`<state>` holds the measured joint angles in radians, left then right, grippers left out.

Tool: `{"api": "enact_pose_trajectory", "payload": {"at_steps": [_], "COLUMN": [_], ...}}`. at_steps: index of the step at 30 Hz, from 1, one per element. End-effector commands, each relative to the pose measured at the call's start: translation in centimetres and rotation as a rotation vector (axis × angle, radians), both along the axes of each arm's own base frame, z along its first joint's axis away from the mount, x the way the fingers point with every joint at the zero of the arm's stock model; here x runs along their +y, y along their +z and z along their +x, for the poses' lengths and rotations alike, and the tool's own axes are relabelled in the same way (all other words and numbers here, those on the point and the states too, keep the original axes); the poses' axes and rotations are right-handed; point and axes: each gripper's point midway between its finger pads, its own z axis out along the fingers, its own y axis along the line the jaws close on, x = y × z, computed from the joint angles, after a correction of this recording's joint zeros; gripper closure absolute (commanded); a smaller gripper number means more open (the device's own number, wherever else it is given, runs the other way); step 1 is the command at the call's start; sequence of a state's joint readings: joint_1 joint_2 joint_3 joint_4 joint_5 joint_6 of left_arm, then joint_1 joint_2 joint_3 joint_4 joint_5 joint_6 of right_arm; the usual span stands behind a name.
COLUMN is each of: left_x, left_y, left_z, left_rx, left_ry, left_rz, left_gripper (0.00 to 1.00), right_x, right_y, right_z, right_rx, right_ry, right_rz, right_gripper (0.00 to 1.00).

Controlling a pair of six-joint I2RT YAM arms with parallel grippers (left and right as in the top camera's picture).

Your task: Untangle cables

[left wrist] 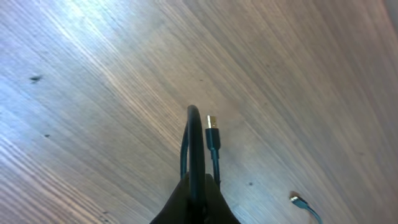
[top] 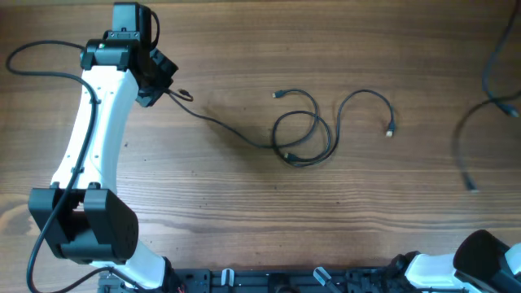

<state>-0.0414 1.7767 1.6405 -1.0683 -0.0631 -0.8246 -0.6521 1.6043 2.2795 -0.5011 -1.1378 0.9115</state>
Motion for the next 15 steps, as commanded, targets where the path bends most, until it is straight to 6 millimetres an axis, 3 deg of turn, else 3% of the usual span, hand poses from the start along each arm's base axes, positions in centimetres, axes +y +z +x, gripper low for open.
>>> {"api": "enact_pose_trajectory", "payload": {"at_steps": [1, 6, 10, 15], "left_x": [0.9, -0.3, -1.7, -1.8], "left_y": [-0.6, -0.6, -0.5, -0.4], "left_z": [-0.5, -0.7, -0.2, -0.2], "left_rx": [0.032, 0.039, 0.015, 0.013], "left_ry": [0.01, -0.015, -0.048, -0.048], "left_rz": [0.052, 0.026, 0.026, 0.025], "left_gripper": [0.96, 0.96, 0.96, 0.96], "right_x": [-0.5, -5.3, -10.9, -17.8], "right_y": [-0.9, -4.5, -7.8, -12.0], "right_z": [1.2, 4.8, 7.7, 11.0], "right_rx": [0.002, -0.002, 0.071, 0.17], "right_ry": [-0.007, -0.198, -0.419, -0.652], "right_rz": [-0.032, -0.233, -0.333, -0.352], "right_gripper": [0.96, 0.96, 0.96, 0.96]}}
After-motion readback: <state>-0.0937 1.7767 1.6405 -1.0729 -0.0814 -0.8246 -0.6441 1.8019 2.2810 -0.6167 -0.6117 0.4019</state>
